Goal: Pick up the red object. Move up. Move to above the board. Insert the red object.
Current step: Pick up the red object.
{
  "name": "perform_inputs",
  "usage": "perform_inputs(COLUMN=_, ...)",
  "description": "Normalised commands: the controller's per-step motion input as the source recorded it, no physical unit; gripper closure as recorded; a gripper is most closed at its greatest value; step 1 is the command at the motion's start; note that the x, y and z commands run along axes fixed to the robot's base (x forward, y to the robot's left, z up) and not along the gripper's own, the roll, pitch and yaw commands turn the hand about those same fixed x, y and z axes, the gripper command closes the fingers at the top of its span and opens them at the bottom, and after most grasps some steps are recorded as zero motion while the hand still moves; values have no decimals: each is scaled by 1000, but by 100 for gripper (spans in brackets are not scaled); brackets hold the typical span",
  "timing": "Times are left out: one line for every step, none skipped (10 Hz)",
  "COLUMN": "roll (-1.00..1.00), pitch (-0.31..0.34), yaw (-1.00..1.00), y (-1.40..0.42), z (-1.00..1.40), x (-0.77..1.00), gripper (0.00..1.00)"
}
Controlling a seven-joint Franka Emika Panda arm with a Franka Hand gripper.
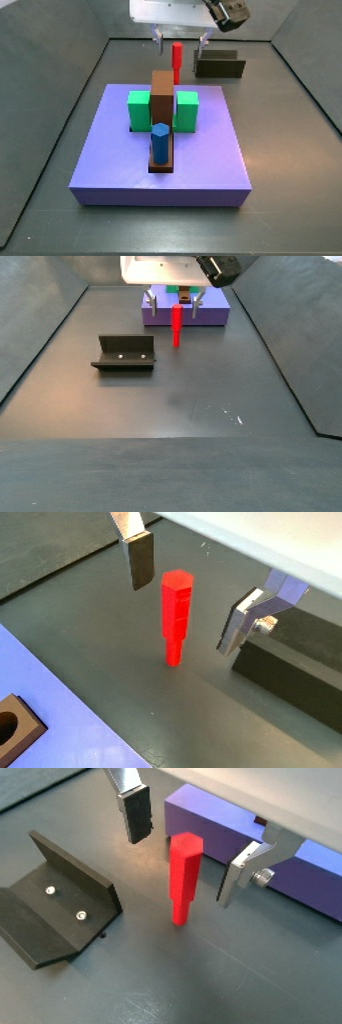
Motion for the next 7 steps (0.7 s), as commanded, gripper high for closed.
perform_inputs(roll=147, pitch=0, yaw=-9, y=14, z=-206, x=-23, gripper=0)
perform_inputs(roll=96, pitch=0, yaw=0, y=11, z=-94, x=0, gripper=0)
perform_inputs(roll=43, pitch=0, yaw=0, y=117, z=-57, x=-49, gripper=0)
perform_inputs(roll=13, pitch=0, yaw=0, y=137, z=0, x=-43, gripper=0)
perform_inputs(roll=0, pitch=0, yaw=0, y=0, z=0, x=0, gripper=0)
perform_inputs(roll=0, pitch=0, yaw=0, y=0, z=0, x=0, gripper=100)
perform_inputs(roll=0, pitch=0, yaw=0, y=0, z=0, x=0, gripper=100)
